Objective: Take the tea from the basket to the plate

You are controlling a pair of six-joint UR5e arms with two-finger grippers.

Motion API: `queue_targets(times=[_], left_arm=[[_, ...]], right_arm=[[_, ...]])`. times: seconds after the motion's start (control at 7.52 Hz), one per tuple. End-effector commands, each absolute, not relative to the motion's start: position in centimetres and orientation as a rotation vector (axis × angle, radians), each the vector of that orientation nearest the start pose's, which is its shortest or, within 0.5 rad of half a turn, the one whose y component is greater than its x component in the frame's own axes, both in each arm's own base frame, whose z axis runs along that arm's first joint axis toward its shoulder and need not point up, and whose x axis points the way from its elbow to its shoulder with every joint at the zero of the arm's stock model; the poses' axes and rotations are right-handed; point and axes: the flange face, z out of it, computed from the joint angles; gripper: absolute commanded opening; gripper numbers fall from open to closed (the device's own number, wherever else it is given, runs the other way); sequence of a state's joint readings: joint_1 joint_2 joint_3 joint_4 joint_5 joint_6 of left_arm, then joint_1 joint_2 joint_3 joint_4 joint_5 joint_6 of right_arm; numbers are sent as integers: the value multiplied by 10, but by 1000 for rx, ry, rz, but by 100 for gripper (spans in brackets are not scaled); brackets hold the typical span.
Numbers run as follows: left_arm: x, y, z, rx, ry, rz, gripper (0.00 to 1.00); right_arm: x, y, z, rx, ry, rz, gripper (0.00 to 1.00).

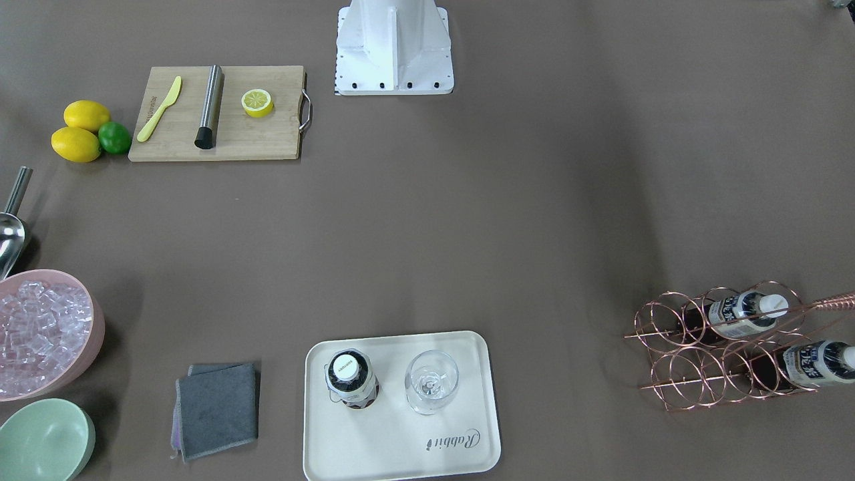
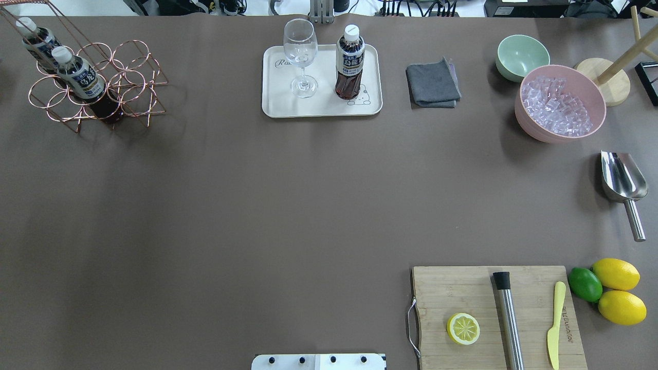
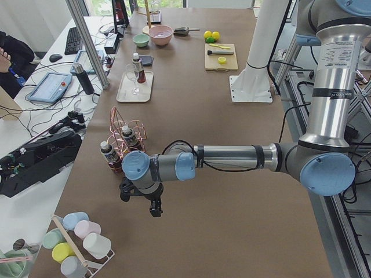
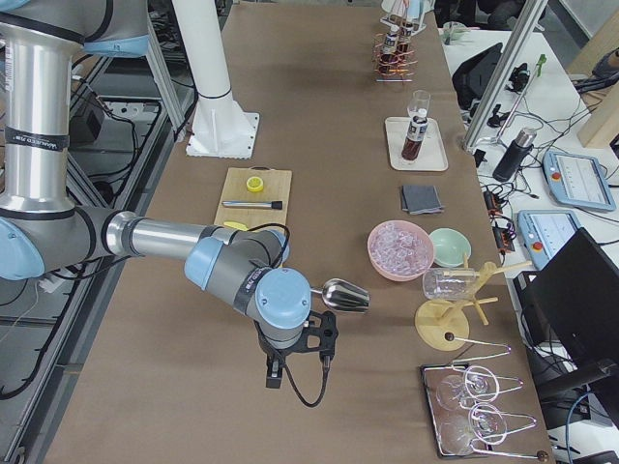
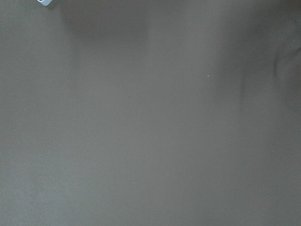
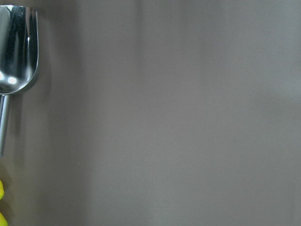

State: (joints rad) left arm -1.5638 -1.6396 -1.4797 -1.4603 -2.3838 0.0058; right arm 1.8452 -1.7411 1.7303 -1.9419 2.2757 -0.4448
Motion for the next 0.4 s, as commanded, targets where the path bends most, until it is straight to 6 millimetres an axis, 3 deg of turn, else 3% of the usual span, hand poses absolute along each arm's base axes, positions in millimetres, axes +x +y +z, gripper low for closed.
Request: queue_targets(times=[0.0, 0.27], left_arm=[[-57, -512, 677, -127, 812, -41, 99], [-57, -513, 675, -122, 813, -39, 99]], right_arm=[[171, -351, 693, -101, -780, -24, 100], [171, -349, 696, -110, -784, -19, 100]])
